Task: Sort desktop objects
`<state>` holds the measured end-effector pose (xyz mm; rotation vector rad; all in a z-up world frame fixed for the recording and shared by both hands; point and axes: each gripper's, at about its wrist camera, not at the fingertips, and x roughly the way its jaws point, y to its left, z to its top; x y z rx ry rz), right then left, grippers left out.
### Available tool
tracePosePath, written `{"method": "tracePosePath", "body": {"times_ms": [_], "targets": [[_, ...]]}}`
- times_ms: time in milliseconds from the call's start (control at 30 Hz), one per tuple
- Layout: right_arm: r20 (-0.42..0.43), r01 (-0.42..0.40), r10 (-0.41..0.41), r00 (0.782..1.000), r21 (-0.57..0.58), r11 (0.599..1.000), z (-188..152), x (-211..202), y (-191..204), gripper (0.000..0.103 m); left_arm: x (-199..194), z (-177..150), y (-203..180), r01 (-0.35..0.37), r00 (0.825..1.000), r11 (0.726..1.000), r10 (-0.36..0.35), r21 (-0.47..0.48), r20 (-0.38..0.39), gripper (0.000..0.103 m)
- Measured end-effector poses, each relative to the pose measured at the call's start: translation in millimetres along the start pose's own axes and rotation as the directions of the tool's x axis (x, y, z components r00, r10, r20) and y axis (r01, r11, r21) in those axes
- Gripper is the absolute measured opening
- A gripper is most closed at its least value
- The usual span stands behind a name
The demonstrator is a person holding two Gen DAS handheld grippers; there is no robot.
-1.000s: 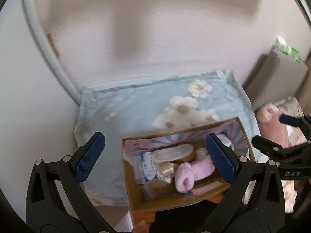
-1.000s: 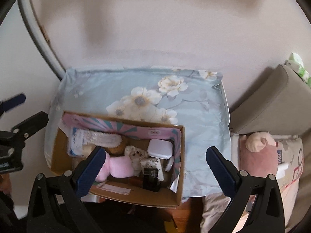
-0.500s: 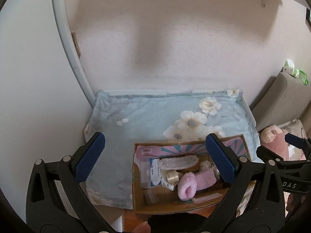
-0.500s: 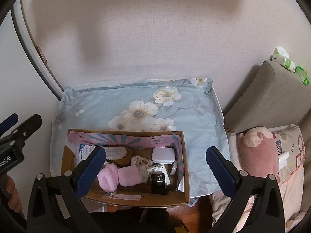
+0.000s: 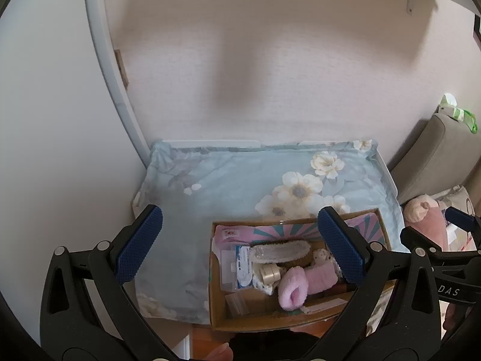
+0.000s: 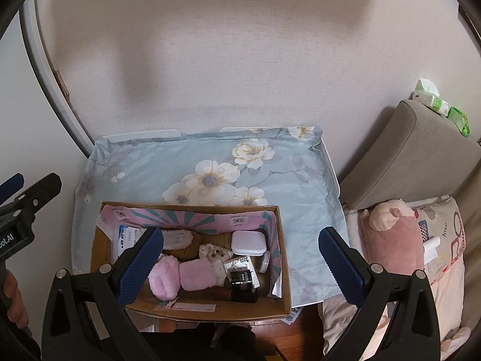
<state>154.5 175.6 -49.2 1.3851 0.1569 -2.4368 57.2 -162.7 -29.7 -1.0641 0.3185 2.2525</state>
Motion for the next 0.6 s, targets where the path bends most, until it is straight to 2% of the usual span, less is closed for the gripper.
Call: {"method": "tracePosePath", "body": {"times_ms": [600], "targets": [[0.013, 0.003, -0.003, 1.000, -0.013, 1.000, -2.7, -3.4, 2.8, 0.103, -4.3, -2.4, -0.2, 0.004, 1.000, 1.000, -0.004, 0.001, 0.007, 0.103]]}}
